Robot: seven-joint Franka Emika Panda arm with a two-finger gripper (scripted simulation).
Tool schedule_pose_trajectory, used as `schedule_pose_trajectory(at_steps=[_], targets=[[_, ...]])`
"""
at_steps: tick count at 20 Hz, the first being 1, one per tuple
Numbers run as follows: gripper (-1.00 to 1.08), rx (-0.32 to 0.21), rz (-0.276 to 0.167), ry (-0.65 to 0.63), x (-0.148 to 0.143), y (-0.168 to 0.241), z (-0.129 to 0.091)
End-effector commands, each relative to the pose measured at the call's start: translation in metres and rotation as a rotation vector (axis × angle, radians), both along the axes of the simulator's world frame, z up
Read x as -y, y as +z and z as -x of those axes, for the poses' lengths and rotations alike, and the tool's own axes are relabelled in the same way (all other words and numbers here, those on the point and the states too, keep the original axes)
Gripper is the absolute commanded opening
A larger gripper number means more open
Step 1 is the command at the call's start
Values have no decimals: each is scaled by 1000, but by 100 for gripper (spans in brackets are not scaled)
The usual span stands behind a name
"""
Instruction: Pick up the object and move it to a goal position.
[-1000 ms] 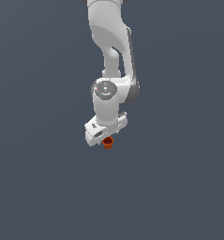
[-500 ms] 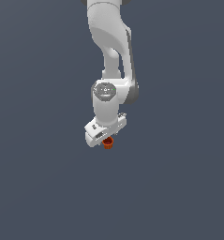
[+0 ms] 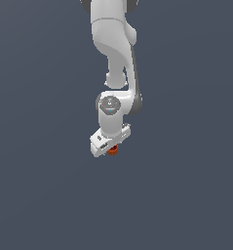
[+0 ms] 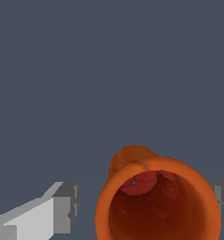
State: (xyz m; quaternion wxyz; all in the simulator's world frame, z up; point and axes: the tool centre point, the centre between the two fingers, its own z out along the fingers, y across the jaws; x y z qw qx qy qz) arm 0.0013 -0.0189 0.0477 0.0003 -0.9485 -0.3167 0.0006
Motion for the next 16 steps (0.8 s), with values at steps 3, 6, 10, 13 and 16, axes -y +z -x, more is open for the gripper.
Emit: schedule_pose_trajectory(at_steps=[3,6,10,13,16], targets=[[100,1,0,1,0,-10,-1],[-100,1,0,1,0,-10,-1],[-100,1,0,1,0,-10,-1],[-100,1,0,1,0,-10,-1],[-100,2,0,1,1,-9,-2]])
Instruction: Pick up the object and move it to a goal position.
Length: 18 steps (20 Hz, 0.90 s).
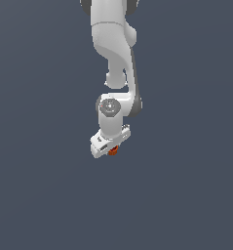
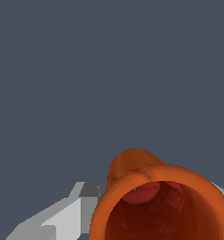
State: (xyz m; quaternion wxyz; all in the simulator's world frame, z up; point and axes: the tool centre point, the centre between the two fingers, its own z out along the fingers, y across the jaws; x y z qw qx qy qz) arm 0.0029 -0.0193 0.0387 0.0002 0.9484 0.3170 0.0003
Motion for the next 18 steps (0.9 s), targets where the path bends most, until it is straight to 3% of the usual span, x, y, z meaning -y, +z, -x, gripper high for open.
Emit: schedule_pose_trajectory(at_steps=[1,8,18], targets=[[-100,0,0,0,1,1,-1],[-100,0,-1,0,19,19,-11],[-100,0,-1,0,74,74,-45]])
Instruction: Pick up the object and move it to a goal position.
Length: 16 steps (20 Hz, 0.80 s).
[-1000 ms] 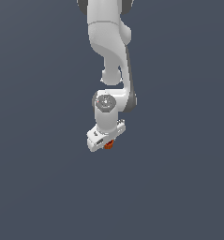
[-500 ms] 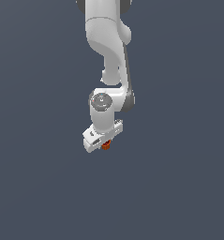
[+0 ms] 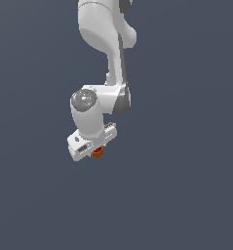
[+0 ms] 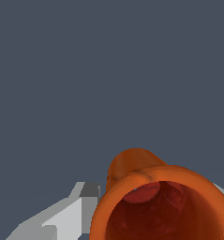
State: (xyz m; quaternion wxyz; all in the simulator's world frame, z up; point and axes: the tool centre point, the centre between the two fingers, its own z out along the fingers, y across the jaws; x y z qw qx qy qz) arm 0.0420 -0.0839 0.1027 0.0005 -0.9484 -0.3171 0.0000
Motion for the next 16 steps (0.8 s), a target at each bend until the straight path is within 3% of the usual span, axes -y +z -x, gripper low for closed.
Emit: schedule_pose_trajectory(at_steps=[1,9,16], targets=[[-100,1,0,0,16,17,-10],[-100,1,0,0,62,62,-40],[-100,0,0,0,83,82,-55]])
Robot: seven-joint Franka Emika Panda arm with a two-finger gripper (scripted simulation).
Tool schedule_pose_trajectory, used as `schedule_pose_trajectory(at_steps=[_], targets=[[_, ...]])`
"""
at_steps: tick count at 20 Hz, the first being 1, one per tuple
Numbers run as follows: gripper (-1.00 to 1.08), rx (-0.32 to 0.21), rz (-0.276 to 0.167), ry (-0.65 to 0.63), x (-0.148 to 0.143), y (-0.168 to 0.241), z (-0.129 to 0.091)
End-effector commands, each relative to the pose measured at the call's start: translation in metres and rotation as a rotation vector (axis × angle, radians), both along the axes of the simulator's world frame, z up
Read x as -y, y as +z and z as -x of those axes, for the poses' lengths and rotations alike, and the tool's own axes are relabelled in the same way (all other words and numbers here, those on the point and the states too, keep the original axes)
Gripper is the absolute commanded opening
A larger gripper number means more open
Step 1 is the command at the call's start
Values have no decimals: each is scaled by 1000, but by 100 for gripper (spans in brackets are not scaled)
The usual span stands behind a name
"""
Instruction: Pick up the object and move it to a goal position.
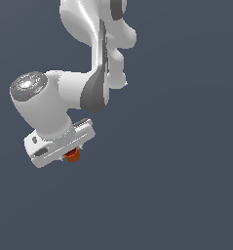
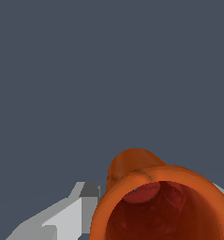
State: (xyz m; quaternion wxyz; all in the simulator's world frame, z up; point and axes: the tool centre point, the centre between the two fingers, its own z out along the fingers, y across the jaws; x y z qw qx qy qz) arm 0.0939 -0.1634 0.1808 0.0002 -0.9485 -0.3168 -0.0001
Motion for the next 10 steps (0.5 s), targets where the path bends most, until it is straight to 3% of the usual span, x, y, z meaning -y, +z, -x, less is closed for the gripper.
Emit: schedule_pose_trajectory(at_steps=[1,10], targets=[[-100,0,0,1,5,6,-4],[-100,0,0,1,13,13,-10]])
